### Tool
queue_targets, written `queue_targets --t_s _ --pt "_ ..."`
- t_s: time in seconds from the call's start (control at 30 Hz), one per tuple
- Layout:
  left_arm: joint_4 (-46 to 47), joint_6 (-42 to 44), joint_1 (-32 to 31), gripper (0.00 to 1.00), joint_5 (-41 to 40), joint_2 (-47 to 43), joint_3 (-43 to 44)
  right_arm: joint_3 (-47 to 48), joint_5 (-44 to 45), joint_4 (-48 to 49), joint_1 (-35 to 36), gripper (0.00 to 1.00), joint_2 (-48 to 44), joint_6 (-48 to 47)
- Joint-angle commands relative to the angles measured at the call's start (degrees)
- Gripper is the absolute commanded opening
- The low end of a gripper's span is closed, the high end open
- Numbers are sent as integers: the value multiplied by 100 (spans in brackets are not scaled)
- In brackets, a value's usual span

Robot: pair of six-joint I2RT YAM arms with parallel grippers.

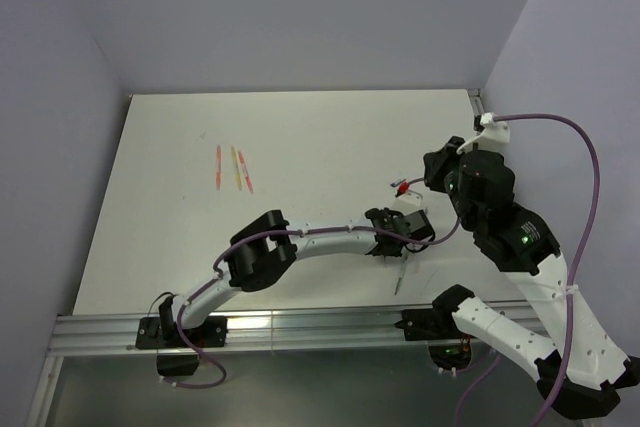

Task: Insert the pens into the pen caps
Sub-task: Pick up the pen from the center of the board.

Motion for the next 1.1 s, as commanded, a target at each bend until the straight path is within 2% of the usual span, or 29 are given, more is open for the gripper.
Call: queue_targets --t_s 0.0,0.13,0.17,0.27,0.5,0.7,0.87,1.03,1.07 --pt "-316 23 -121 31 -3 141 -18 -36 133 70 46 0 -26 -62" --pt "-210 31 -104 23 121 53 -230 -10 169 62 46 0 18 -53" --pt "-184 31 -86 15 156 -43 -291 -1 186 53 46 0 26 -53" --pt "27 49 28 0 244 -428 -686 60 230 27 46 0 114 -36" --pt "606 242 292 0 313 -1931 -1862 314 424 105 37 0 606 0" --pt "1898 365 968 0 1341 -3944 -3329 893 327 351 11 0 1370 -9" --pt "3092 365 1759 0 2501 -5166 -4000 1640 -480 667 -173 0 2047 61" --pt "3726 287 2278 0 3434 -5247 -3940 2300 -1631 1010 -559 0 2829 184" --pt "3962 225 2304 0 3582 -5177 -3966 2458 -2085 1159 -621 0 2926 254"
